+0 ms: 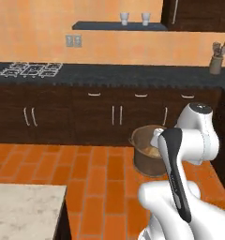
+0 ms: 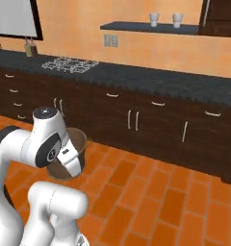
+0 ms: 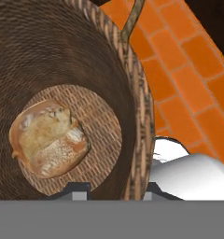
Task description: Open the cabinet, pick up the bread from the cabinet and place it in the basket. Then move the basket to the dining counter.
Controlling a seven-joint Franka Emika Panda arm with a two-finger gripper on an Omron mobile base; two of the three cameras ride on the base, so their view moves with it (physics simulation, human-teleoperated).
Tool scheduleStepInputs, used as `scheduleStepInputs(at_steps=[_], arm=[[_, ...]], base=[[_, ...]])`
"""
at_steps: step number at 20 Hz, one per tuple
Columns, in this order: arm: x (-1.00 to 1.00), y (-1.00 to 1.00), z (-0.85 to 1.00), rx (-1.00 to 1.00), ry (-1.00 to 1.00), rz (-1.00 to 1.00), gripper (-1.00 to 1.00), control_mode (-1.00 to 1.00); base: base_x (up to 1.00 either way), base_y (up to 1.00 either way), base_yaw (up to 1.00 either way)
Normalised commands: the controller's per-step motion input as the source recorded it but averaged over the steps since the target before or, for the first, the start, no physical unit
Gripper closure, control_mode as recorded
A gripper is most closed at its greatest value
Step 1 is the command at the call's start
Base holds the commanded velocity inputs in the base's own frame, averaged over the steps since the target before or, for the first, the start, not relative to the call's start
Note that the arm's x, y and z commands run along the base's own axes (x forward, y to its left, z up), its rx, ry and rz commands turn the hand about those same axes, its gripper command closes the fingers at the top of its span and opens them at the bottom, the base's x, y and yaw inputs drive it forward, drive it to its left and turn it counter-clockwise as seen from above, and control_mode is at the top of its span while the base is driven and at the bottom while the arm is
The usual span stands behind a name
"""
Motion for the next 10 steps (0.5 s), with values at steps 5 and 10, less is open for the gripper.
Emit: scheduleStepInputs(at_steps=[5,10], arm=[[0.00,0.00,0.00,0.00,0.00,0.00,1.00,1.00],[0.00,0.00,0.00,0.00,0.00,0.00,1.00,1.00]], base=[[-0.11,0.00,1.00],[-0.01,0.00,1.00]])
